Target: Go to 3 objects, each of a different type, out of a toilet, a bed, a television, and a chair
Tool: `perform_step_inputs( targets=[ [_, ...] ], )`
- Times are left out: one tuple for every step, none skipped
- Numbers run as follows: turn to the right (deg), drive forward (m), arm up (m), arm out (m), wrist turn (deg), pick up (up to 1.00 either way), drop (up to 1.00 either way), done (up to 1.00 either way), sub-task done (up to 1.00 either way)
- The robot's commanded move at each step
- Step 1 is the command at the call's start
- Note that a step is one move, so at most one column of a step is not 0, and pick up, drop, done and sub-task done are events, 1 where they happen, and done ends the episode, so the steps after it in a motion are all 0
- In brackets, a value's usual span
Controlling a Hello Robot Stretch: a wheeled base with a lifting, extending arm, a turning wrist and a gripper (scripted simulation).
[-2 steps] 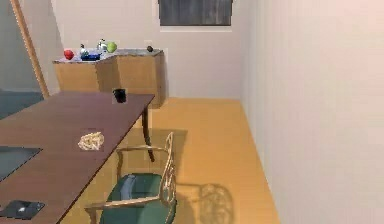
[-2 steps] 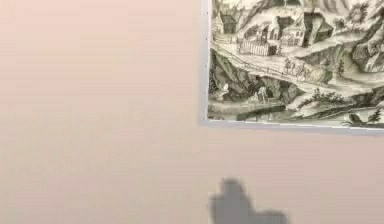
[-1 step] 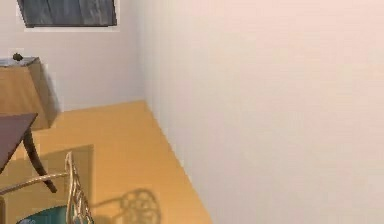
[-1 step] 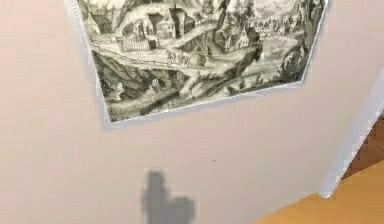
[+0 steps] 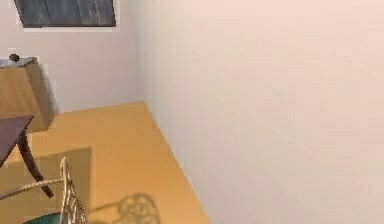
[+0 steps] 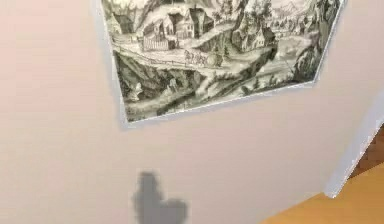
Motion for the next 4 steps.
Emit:
perform_step_inputs(
  targets=[
    [-45.0,0.00,0.00,0.00,0.0,0.00,0.00,0.00,0.00],
    [0.0,0.00,0.00,0.00,0.0,0.00,0.00,0.00,1.00],
    [33.0,0.00,0.00,0.00,0.0,0.00,0.00,0.00,0.00],
    [0.0,0.60,0.00,0.00,0.0,0.00,0.00,0.00,0.00]
  ],
)
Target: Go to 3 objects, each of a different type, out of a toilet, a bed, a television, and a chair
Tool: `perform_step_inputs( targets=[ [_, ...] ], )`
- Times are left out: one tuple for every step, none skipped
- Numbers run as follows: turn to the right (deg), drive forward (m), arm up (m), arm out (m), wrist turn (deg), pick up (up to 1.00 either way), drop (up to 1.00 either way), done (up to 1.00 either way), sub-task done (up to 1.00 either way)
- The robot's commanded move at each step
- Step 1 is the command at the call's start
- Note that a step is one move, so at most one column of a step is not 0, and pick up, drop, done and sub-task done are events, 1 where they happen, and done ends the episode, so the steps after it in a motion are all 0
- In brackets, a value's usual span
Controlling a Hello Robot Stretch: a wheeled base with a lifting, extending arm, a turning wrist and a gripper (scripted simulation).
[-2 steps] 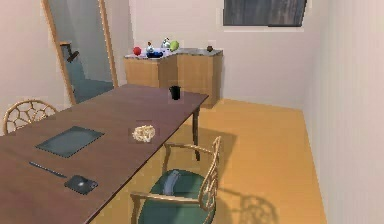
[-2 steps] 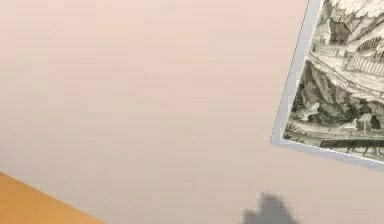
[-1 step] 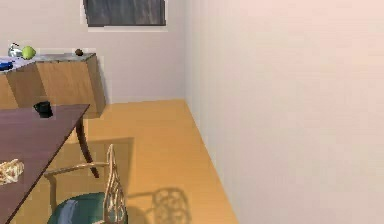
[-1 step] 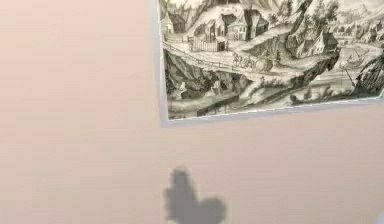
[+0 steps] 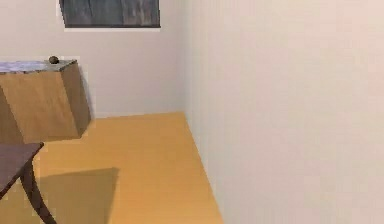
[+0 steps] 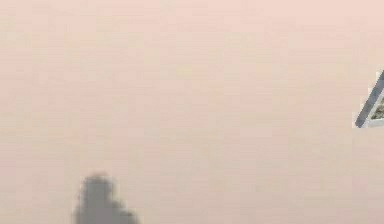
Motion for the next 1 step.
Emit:
perform_step_inputs(
  targets=[
    [-24.0,0.00,0.00,0.00,0.0,0.00,0.00,0.00,0.00]
  ],
)
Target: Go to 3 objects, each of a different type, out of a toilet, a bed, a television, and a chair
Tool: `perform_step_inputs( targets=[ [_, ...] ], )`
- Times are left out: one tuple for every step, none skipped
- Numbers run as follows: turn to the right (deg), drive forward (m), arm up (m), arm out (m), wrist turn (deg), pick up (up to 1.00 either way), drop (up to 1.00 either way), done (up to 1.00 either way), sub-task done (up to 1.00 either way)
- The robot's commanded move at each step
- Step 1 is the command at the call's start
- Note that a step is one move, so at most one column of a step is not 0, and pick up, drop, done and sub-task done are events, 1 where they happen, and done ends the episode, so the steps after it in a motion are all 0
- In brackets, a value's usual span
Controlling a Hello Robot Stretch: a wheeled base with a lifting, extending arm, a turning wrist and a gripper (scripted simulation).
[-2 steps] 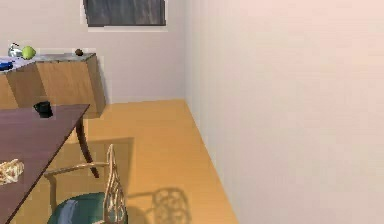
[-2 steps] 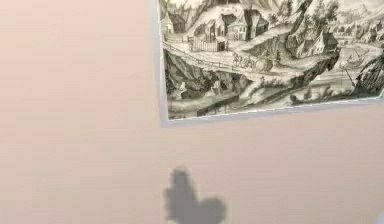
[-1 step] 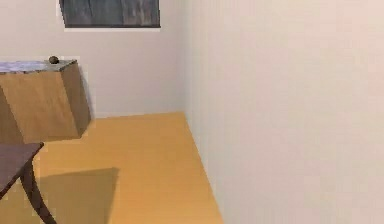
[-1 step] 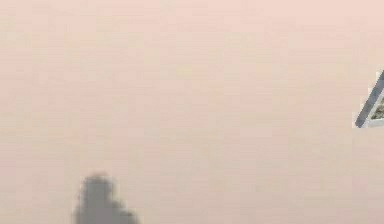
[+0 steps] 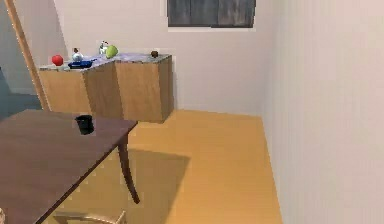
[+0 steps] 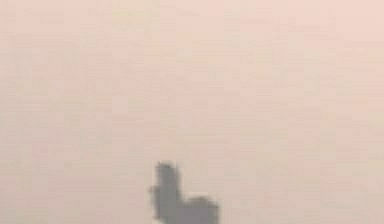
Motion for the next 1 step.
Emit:
perform_step_inputs(
  targets=[
    [0.0,0.45,0.00,0.00,0.0,0.00,0.00,0.00,0.00]
  ],
)
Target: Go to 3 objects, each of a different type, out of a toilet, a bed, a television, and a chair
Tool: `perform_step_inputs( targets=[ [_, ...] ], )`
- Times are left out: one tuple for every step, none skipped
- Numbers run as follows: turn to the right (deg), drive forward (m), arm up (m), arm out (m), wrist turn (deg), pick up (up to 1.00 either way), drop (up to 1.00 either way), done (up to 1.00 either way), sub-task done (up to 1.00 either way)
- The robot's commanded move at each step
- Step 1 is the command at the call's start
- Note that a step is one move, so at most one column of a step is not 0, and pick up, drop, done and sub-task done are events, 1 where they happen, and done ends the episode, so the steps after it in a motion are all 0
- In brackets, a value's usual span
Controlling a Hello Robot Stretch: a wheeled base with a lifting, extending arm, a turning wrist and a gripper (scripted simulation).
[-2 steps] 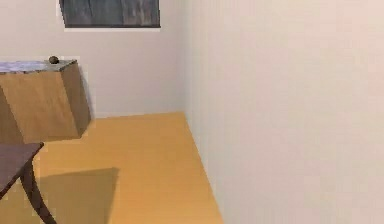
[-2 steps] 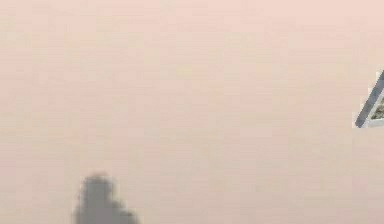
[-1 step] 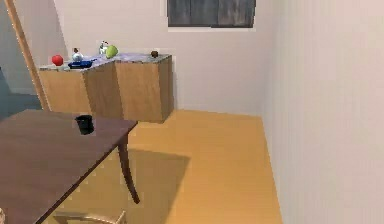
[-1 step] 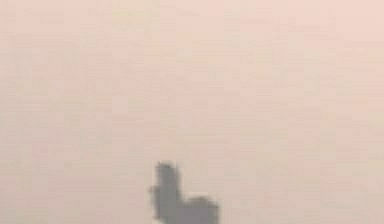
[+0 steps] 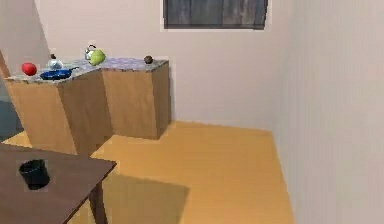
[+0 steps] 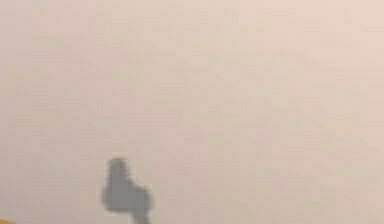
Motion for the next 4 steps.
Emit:
perform_step_inputs(
  targets=[
    [-9.0,0.00,0.00,0.00,0.0,0.00,0.00,0.00,0.00],
    [0.0,1.00,0.00,0.00,0.0,0.00,0.00,0.00,0.00],
    [-18.0,0.00,0.00,0.00,0.0,0.00,0.00,0.00,0.00],
    [0.0,0.05,0.00,0.00,0.0,0.00,0.00,0.00,0.00]
  ],
)
